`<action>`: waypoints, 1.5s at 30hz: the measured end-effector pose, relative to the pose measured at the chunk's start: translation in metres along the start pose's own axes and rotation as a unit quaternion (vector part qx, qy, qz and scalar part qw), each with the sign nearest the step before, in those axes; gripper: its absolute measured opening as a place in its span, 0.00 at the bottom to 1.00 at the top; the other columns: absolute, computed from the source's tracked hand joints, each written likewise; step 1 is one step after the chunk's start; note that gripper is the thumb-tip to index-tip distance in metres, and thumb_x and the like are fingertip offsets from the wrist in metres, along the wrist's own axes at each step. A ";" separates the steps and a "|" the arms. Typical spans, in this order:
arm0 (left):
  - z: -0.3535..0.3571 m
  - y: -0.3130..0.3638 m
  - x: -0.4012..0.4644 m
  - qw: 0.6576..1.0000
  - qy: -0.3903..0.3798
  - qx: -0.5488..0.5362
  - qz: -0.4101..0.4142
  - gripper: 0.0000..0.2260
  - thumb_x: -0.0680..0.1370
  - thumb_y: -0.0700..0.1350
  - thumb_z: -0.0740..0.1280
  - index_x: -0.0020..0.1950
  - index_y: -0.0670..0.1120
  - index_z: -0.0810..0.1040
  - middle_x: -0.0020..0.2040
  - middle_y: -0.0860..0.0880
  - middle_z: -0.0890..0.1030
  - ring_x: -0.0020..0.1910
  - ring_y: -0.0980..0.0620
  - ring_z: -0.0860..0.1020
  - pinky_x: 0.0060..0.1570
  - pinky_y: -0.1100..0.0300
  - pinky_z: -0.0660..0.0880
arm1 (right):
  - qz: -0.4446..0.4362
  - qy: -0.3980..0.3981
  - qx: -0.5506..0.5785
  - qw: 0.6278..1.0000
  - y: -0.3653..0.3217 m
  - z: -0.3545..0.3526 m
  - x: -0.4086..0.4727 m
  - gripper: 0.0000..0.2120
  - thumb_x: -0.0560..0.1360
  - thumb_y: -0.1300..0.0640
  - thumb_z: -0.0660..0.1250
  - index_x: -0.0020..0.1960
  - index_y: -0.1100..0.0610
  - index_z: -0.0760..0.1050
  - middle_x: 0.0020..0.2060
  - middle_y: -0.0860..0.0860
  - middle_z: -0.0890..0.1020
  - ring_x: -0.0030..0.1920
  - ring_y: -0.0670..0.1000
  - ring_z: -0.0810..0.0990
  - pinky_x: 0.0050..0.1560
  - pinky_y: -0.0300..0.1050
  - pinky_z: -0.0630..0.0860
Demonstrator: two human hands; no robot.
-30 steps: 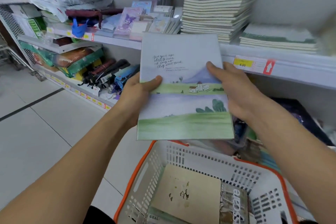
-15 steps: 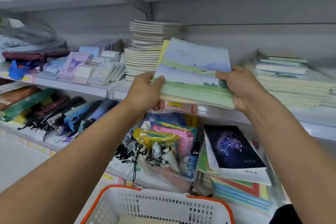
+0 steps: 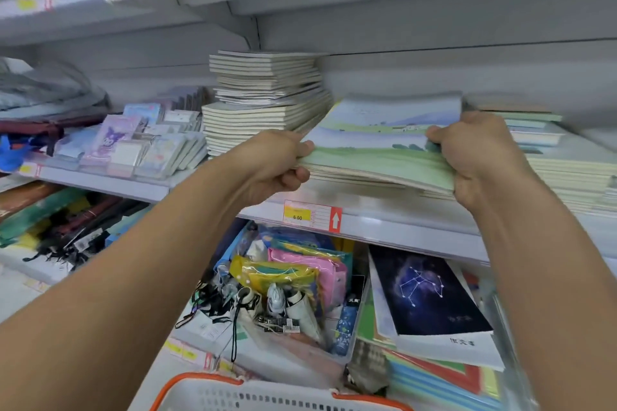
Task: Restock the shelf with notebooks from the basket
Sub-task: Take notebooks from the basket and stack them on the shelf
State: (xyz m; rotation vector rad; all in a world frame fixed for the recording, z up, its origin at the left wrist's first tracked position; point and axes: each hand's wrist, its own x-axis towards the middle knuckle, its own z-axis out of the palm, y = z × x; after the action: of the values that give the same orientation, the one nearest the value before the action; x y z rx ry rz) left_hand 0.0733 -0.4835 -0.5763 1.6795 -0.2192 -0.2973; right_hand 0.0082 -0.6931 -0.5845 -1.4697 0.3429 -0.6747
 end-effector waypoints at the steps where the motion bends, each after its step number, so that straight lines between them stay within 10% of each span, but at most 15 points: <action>1: 0.000 -0.003 0.011 1.000 0.014 0.009 -0.006 0.05 0.83 0.39 0.59 0.53 0.41 0.74 0.42 0.45 0.72 0.25 0.56 0.67 0.19 0.68 0.60 | 0.019 -0.020 0.010 1.000 0.005 0.004 0.005 0.10 0.77 0.71 0.63 0.50 0.58 0.76 0.45 0.57 0.80 0.41 0.55 0.79 0.36 0.47 0.78; 10: -0.021 -0.033 0.062 0.964 0.071 0.256 0.001 0.31 0.65 0.41 0.81 0.65 0.40 0.74 0.58 0.45 0.79 0.56 0.48 0.78 0.58 0.57 0.75 | 0.098 -0.200 -0.132 0.966 0.044 0.023 0.029 0.50 0.45 0.60 0.86 0.65 0.63 0.72 0.59 0.60 0.80 0.59 0.60 0.80 0.63 0.56 0.77; 19: 0.007 -0.049 0.095 0.870 0.191 0.445 0.089 0.05 0.74 0.37 0.69 0.48 0.39 0.80 0.47 0.44 0.80 0.43 0.47 0.75 0.40 0.60 0.69 | -0.050 0.002 -0.410 0.911 0.072 0.034 0.052 0.07 0.71 0.68 0.72 0.46 0.64 0.76 0.52 0.62 0.81 0.52 0.61 0.81 0.43 0.42 0.70; 27: -0.017 -0.044 0.046 0.883 0.145 0.403 0.194 0.21 0.78 0.45 0.69 0.69 0.42 0.72 0.59 0.45 0.79 0.58 0.45 0.78 0.56 0.58 0.74 | -0.171 0.034 -0.534 0.827 0.047 0.039 0.014 0.10 0.75 0.62 0.69 0.56 0.61 0.75 0.57 0.62 0.77 0.55 0.65 0.79 0.46 0.51 0.72; 31: -0.063 -0.078 -0.038 0.881 0.061 0.434 0.178 0.06 0.77 0.50 0.70 0.52 0.51 0.81 0.46 0.53 0.84 0.43 0.56 0.82 0.45 0.60 0.79 | -0.375 -0.063 -0.369 0.848 0.043 0.086 -0.038 0.05 0.73 0.53 0.68 0.42 0.54 0.79 0.37 0.50 0.80 0.39 0.52 0.78 0.38 0.43 0.69; 34: -0.098 -0.120 -0.100 0.837 -0.075 0.542 -0.006 0.08 0.78 0.52 0.68 0.52 0.51 0.82 0.45 0.53 0.83 0.43 0.56 0.81 0.47 0.57 0.78 | -0.204 -0.418 -0.291 0.836 0.111 0.119 -0.105 0.09 0.75 0.53 0.70 0.42 0.58 0.80 0.30 0.46 0.78 0.29 0.41 0.76 0.32 0.38 0.72; 37: -0.117 -0.165 -0.154 0.771 -0.176 0.585 -0.177 0.11 0.81 0.51 0.63 0.61 0.52 0.79 0.50 0.53 0.81 0.50 0.52 0.80 0.56 0.55 0.75 | 0.071 -0.654 -0.395 0.641 0.221 0.118 -0.165 0.14 0.78 0.53 0.71 0.58 0.61 0.79 0.47 0.56 0.84 0.41 0.49 0.84 0.40 0.44 0.83; 41: -0.134 -0.201 -0.177 0.669 -0.234 0.647 -0.281 0.19 0.82 0.56 0.59 0.67 0.49 0.75 0.62 0.49 0.78 0.61 0.46 0.76 0.64 0.51 0.72 | 0.180 -0.619 -0.474 0.600 0.355 0.082 -0.227 0.37 0.71 0.45 0.77 0.74 0.58 0.68 0.71 0.58 0.72 0.67 0.58 0.75 0.66 0.52 0.75; 45: -0.141 -0.197 -0.177 0.770 -0.156 0.602 -0.143 0.19 0.80 0.60 0.59 0.69 0.56 0.72 0.62 0.53 0.76 0.57 0.50 0.74 0.58 0.55 0.69 | 0.152 -0.581 -0.573 0.558 0.428 0.050 -0.265 0.63 0.60 0.35 0.80 0.81 0.59 0.50 0.80 0.55 0.54 0.78 0.57 0.57 0.76 0.50 0.61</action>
State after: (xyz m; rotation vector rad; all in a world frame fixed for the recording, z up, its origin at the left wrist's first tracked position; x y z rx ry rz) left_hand -0.0547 -0.2699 -0.7440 2.9605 -0.4627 -0.7771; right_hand -0.0780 -0.5079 -1.0476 -2.6159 -0.1071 1.1634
